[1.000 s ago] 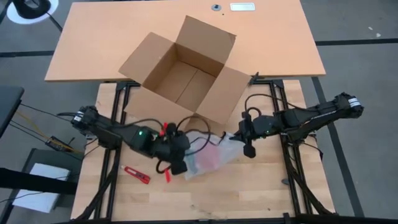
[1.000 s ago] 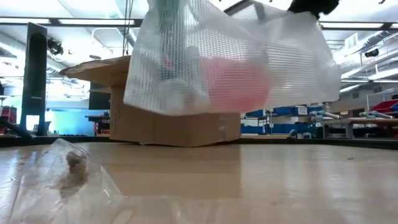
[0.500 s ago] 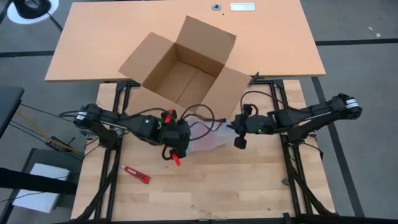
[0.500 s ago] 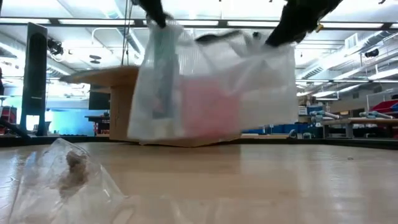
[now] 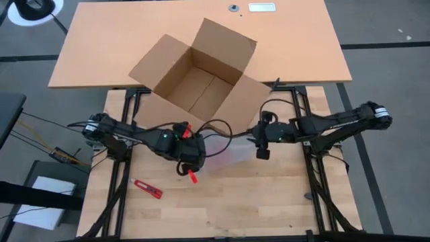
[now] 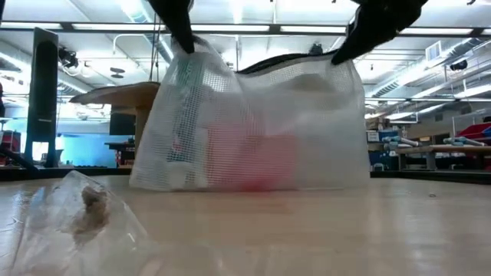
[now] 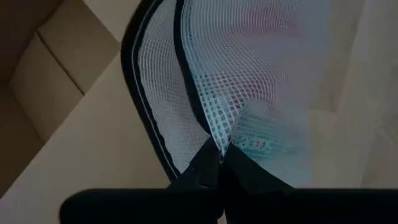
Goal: Unpack boxes
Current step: Close the zip bag
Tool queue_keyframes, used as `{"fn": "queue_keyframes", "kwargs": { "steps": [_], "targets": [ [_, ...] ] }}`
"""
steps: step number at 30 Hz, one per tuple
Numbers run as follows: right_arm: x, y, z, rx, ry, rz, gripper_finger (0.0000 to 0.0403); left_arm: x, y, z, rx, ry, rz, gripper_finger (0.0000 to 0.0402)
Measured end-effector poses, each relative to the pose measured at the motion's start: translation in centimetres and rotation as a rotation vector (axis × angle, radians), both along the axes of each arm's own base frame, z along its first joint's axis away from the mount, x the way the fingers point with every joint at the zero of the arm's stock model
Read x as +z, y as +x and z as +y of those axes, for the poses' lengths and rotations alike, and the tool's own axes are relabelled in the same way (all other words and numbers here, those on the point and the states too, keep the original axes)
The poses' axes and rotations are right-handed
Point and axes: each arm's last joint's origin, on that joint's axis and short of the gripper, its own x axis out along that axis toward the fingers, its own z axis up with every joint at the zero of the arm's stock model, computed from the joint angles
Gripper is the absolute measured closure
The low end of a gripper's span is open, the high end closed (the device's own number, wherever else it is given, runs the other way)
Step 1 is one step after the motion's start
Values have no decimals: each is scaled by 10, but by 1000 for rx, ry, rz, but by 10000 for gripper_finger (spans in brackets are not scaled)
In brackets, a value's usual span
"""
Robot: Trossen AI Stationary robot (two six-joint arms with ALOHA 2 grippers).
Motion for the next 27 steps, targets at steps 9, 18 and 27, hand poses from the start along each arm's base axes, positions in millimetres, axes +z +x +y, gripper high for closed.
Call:
{"fn": "queue_keyframes", "kwargs": {
  "steps": [9,18,27],
  "targets": [
    [2,-1,-17,3,71,1,242,3,0,0,7,32,-12,396],
    [10,-26,-35,79,159,56,254,4,0,0,9,37,-13,396],
    [16,-45,-39,179,164,68,259,4,0,1,10,41,-14,396]
  ]
}}
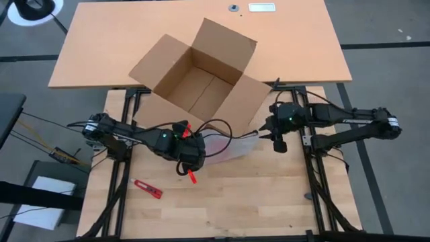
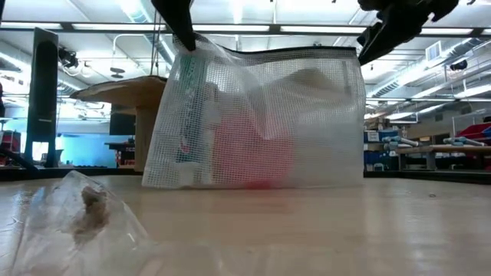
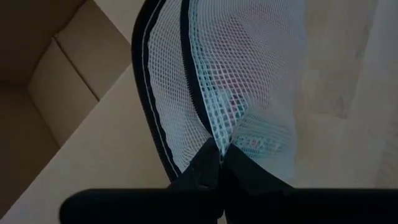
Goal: Unpack boxes
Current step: Close the zip bag
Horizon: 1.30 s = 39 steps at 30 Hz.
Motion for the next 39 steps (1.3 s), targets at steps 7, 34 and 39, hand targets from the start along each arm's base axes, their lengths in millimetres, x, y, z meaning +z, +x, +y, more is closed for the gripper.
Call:
{"fn": "queue_keyframes", "kwargs": {
  "steps": [7,34,39],
  "targets": [
    [-9,14,-8,47,-78,36,280,0,0,0,1,1,-1,396],
    [-8,14,-19,41,-84,-125,239,0,0,0,-1,-7,1,396],
    [-7,15,-16,108,-36,-146,264,0,0,0,-1,-8,1,396]
  ]
}}
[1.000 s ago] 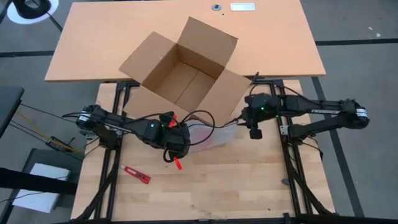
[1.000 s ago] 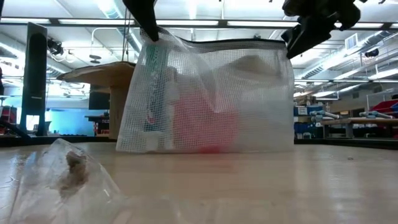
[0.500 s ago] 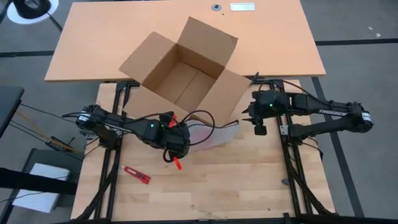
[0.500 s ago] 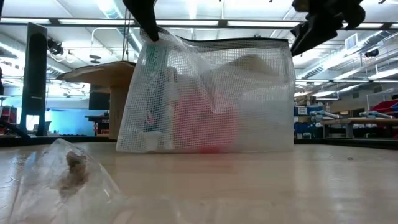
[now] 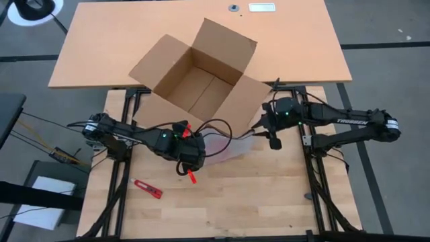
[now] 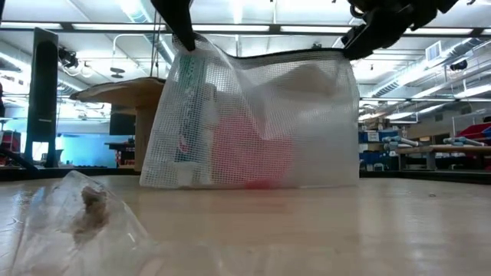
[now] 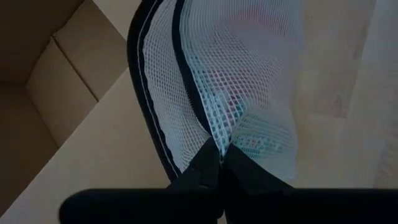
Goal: Unpack boxes
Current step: Close the zip bag
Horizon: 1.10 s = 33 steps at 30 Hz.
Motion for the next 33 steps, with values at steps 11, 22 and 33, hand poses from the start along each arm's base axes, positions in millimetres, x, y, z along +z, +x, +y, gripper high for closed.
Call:
{"fn": "queue_keyframes", "kwargs": {
  "steps": [11,22,33],
  "targets": [
    [-9,5,1,70,19,9,314,0,0,0,0,-1,0,396],
    [-8,0,2,75,19,17,363,0,0,0,2,-9,-3,396],
    [-8,0,2,50,32,20,385,39,5,-4,44,-191,-176,348]
  ]
}}
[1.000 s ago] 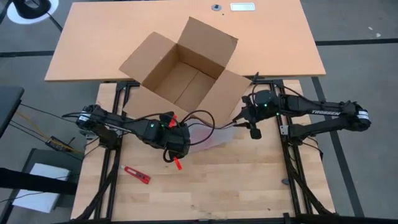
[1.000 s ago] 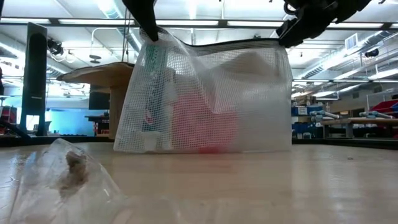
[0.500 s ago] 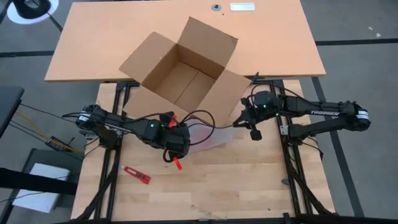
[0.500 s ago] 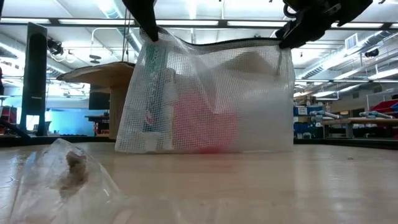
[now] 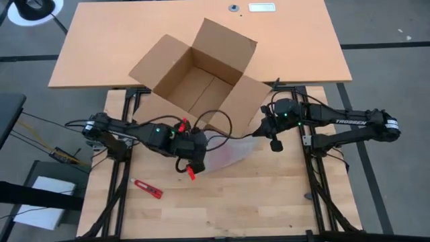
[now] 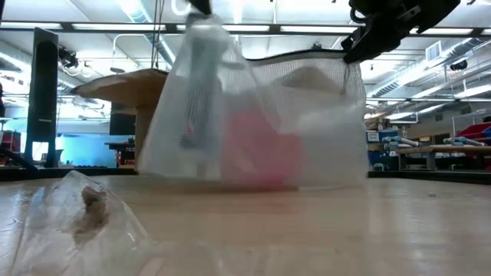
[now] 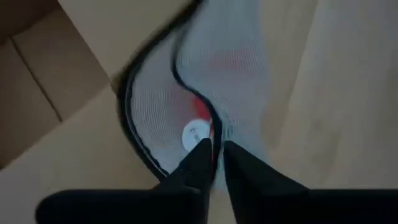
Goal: Unpack boxes
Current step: Close the zip bag
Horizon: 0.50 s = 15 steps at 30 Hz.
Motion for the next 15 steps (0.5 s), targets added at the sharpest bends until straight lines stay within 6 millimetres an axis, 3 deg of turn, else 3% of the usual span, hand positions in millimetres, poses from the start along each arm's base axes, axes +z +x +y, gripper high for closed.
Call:
{"fn": "queue_keyframes", "kwargs": {
  "steps": [8,15],
  "targets": [
    [0,0,0,-1,1,4,394,45,-2,7,56,-46,-181,286],
    [1,1,0,-1,-1,-10,392,53,20,11,52,-62,-345,275]
  ]
}}
